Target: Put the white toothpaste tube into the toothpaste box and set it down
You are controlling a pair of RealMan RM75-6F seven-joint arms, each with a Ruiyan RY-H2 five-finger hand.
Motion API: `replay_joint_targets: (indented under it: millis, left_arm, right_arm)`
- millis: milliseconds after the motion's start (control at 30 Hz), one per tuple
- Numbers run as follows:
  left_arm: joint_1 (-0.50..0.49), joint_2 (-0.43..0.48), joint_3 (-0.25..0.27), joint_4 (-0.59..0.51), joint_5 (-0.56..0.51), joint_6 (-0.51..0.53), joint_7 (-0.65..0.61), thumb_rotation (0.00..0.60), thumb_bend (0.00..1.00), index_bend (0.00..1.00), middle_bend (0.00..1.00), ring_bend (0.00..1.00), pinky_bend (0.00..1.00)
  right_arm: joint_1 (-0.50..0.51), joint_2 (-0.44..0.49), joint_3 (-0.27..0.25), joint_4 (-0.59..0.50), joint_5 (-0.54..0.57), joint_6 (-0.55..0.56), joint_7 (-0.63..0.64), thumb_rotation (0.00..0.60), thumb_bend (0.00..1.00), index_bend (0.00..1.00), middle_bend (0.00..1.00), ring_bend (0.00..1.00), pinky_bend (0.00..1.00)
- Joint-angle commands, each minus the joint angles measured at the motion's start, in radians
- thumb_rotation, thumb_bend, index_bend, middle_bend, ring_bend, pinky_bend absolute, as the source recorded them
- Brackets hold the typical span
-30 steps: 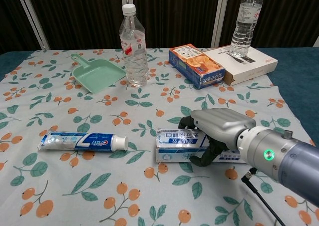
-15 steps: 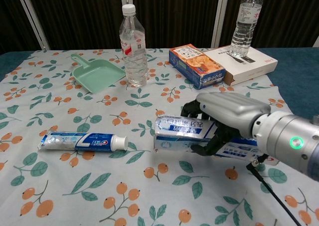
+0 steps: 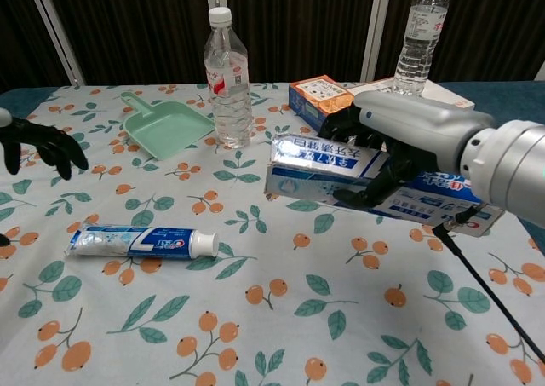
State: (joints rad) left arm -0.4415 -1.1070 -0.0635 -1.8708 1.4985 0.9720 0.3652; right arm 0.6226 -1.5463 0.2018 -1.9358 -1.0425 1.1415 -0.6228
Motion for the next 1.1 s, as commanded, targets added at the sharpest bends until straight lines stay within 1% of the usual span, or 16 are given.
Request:
replay_joint_targets:
  millis: [33,133,233,367,467,767,900,1000,1100]
  left_arm:
    - [-0.096,-0.105,-0.054,0.066,-0.151,-0.106,0.149,0.6,0.12,0.25,0.32,0.28,0.39]
    - [-0.133,-0.158,-0.066,0.096,-0.247,-0.131,0.22,0.6,0.13,0.27,0.35,0.3,0.42]
    - [-0.162,-0.198,-0.067,0.115,-0.316,-0.143,0.27,0.6,0.14,0.3,0.38,0.33,0.44]
    - [-0.184,-0.239,-0.053,0.135,-0.382,-0.136,0.329,0.6,0.15,0.31,0.39,0.34,0.44]
    - [-0.192,-0.253,-0.038,0.149,-0.42,-0.123,0.36,0.6,0.15,0.32,0.4,0.35,0.44]
    - [-0.21,-0.282,-0.009,0.2,-0.499,-0.102,0.382,0.6,0.15,0.33,0.41,0.35,0.44]
    - [-0.222,-0.309,0.002,0.226,-0.521,-0.099,0.386,0.6,0.17,0.33,0.42,0.36,0.45]
    - [-0.232,-0.331,0.004,0.243,-0.535,-0.097,0.381,0.6,0.2,0.34,0.43,0.37,0.45]
    - [-0.242,-0.347,0.008,0.258,-0.542,-0.095,0.383,0.6,0.27,0.38,0.47,0.41,0.49]
  right_arm:
    - [-0.003,0.037,0.006,-0.014,-0.003,0.0,0.017,0.6,0.35,0.46,0.52,0.46,0.37]
    - [-0.006,0.07,0.008,-0.018,-0.007,-0.001,0.039,0.6,0.35,0.46,0.52,0.46,0.37]
    - [-0.012,0.091,0.009,-0.02,-0.007,0.0,0.063,0.6,0.35,0.46,0.52,0.46,0.37]
    - [-0.018,0.114,0.003,-0.016,-0.018,0.001,0.084,0.6,0.35,0.46,0.52,0.46,0.37]
    - [-0.021,0.126,-0.002,-0.014,-0.028,0.002,0.098,0.6,0.35,0.46,0.52,0.46,0.37]
    - [-0.022,0.139,-0.009,-0.011,-0.045,0.009,0.123,0.6,0.35,0.46,0.52,0.46,0.37]
    - [-0.024,0.144,-0.014,-0.008,-0.048,0.012,0.132,0.6,0.35,0.46,0.52,0.46,0.37]
    - [-0.027,0.151,-0.018,-0.005,-0.05,0.014,0.141,0.6,0.35,0.46,0.52,0.46,0.37]
    - [-0.031,0.157,-0.023,-0.002,-0.054,0.017,0.148,0.6,0.35,0.46,0.52,0.46,0.37]
